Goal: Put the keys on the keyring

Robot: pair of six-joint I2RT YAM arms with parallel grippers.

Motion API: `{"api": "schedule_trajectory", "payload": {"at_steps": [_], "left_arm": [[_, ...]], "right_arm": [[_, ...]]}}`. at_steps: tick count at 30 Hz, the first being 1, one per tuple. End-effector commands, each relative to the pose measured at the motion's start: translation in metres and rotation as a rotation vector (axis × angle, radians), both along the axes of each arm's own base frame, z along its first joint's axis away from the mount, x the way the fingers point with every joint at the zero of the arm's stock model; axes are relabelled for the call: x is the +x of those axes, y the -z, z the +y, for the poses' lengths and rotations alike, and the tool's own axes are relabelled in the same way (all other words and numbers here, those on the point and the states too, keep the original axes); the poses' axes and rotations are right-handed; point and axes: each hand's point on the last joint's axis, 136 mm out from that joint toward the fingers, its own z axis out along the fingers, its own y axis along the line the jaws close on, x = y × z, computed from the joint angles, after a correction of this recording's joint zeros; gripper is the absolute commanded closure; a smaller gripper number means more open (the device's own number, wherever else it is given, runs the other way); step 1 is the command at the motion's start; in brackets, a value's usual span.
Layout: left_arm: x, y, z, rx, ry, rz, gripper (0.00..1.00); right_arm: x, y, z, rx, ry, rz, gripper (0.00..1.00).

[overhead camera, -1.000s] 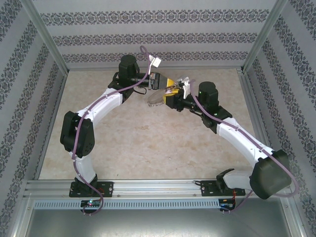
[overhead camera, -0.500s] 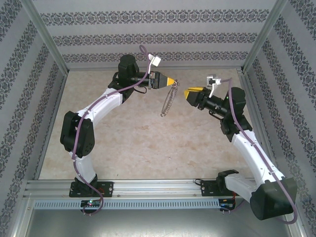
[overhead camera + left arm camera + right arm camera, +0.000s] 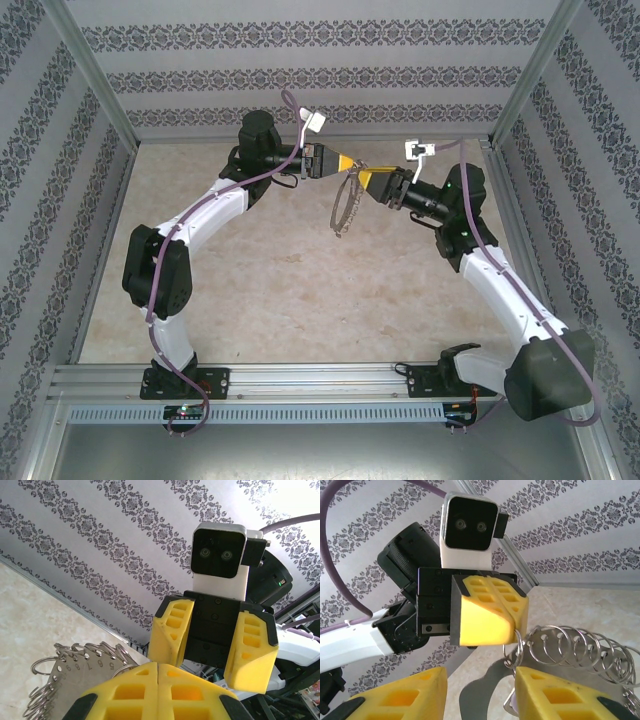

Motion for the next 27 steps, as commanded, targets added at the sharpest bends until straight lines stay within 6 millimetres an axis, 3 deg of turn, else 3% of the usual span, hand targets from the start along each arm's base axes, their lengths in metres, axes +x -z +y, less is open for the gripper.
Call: {"api": "schedule_trajectory", "payload": {"at_steps": [1, 8, 15, 23, 27], "left_arm": [[-0.001, -0.007, -0.005, -0.030, 0.010, -0.044, 1.00], [0.000, -0.008, -0.007, -0.035, 0.009, -0.042, 1.00], [0.001, -0.009, -0.006, -0.038, 0.002, -0.043, 1.00], [0.001, -0.009, -0.006, -0.042, 0.004, -0.043, 1.00], [0.001, -0.008, -0.006, -0.041, 0.003, -0.040, 1.00]], "right_arm": [[-0.003, -0.016, 0.007, 0.016, -0.042, -0.051, 0.60], [0.001, -0.006, 0.011, 0.007, -0.057, -0.030, 0.63], [-0.003, 0.000, 0.015, -0.001, -0.080, -0.019, 0.75], [-0.004, 0.008, 0.017, -0.010, -0.085, -0.006, 0.76], [-0.003, 0.004, 0.008, -0.009, -0.058, -0.021, 0.71]]}}
